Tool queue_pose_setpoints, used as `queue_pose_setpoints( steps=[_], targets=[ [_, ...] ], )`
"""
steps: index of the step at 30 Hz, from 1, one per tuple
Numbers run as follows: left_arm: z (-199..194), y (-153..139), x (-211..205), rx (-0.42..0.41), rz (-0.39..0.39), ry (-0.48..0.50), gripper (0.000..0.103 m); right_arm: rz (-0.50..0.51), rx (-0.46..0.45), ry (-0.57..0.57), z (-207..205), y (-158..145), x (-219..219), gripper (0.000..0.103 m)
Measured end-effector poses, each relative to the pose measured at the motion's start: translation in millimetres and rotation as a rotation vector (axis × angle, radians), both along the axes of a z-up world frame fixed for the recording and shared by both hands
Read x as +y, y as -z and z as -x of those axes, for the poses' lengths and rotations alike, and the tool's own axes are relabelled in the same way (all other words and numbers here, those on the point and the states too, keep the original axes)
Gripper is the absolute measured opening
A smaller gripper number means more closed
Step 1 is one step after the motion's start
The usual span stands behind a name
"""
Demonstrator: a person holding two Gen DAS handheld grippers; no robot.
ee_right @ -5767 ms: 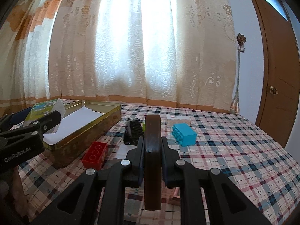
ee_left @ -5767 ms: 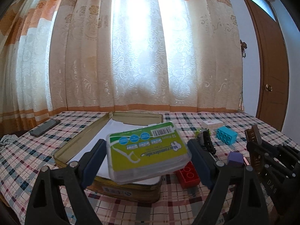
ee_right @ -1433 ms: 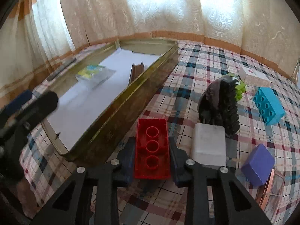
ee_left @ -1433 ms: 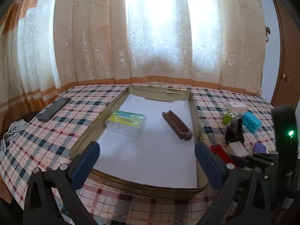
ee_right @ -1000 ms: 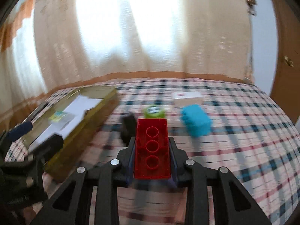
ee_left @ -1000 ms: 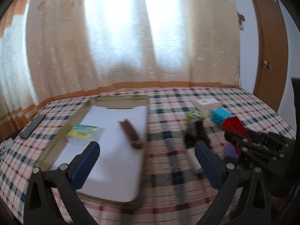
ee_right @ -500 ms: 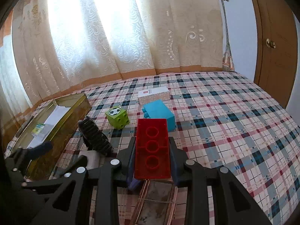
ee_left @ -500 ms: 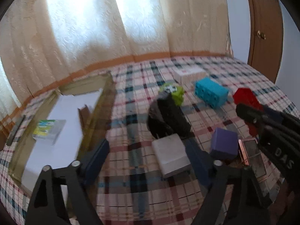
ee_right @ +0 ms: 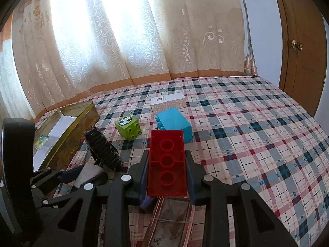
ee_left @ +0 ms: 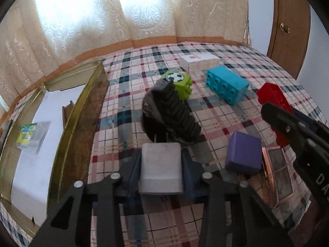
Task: Organize rigid objects
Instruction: 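Grasp the white plug with the left gripper while the right gripper holds the red brick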
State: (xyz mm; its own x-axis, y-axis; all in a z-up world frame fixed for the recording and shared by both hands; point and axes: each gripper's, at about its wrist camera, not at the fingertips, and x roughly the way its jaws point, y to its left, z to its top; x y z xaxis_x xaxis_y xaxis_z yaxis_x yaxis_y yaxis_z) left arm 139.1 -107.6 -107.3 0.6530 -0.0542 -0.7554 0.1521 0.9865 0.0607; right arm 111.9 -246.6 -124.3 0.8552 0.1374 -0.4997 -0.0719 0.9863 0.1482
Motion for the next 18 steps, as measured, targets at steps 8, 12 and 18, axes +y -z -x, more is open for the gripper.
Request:
queue_pose_setpoints(
  steps=[8, 12, 18],
  targets=[
    [8.0, -9.7, 3.6, -0.071, 0.005, -0.009, 0.037, 0.002, -0.004, 0.000, 0.2, -0.9, 0.6, 0.034],
    [14.0, -16.2, 10.0, -0.117, 0.025, -0.030, 0.037, -0.006, -0.029, 0.001, 3.9, -2.8, 0.5, 0.034],
    [26.7, -26.9, 17.5, -0.212, 0.037, -0.074, 0.037, 0.013, -0.073, 0.008, 10.8, -7.5, 5.5, 0.034]
  ],
)
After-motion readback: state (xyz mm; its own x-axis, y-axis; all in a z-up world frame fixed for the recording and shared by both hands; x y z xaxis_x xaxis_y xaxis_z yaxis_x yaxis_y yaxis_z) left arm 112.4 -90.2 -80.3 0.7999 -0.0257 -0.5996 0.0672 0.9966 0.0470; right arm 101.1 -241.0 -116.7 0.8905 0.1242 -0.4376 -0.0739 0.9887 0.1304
